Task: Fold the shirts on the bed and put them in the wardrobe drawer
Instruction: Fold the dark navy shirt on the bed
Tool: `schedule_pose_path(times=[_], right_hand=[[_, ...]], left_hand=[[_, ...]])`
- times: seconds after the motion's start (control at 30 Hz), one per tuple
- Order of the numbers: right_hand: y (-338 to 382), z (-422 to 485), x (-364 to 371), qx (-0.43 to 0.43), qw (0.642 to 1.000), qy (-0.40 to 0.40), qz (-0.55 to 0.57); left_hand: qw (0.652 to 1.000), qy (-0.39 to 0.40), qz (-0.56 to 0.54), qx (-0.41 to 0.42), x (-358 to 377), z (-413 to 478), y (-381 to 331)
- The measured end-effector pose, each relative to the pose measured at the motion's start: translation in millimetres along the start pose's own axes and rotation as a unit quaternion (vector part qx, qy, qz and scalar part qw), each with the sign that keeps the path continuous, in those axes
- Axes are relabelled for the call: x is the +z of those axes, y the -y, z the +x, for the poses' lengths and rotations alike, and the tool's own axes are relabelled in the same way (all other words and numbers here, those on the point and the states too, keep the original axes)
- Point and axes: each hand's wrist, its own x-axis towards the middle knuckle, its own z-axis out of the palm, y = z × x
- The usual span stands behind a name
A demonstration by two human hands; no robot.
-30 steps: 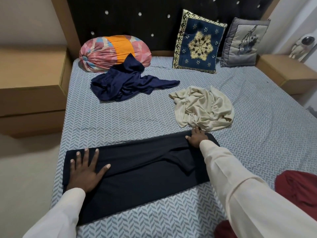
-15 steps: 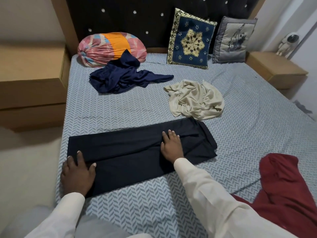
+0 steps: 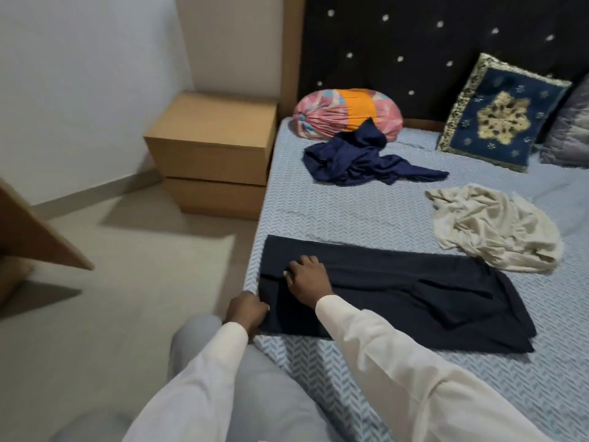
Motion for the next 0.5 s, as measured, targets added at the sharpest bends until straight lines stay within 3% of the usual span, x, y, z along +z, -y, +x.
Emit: schedule_pose_path(times=[0.13,0.27,0.4,0.5], right_hand=[[52,27,-7,0.061,0.995,0.062,0.047],[74,49,-12,0.134,0.986,0.097,0.021],[78,52,-9,0.101,0.993,0.048,-0.023],[58,50,-17,0.133,0.988,0.039,0.068]], left_hand=[[0.999,0.004,-0.033,0.017,-4,1,6],[0.997,0.029,-0.069,0.026,-4,3,11],[0.993,0.010,-0.109,0.051,0,3,14],[0.984,-0.036,-0.143,0.104,5,-4,11]])
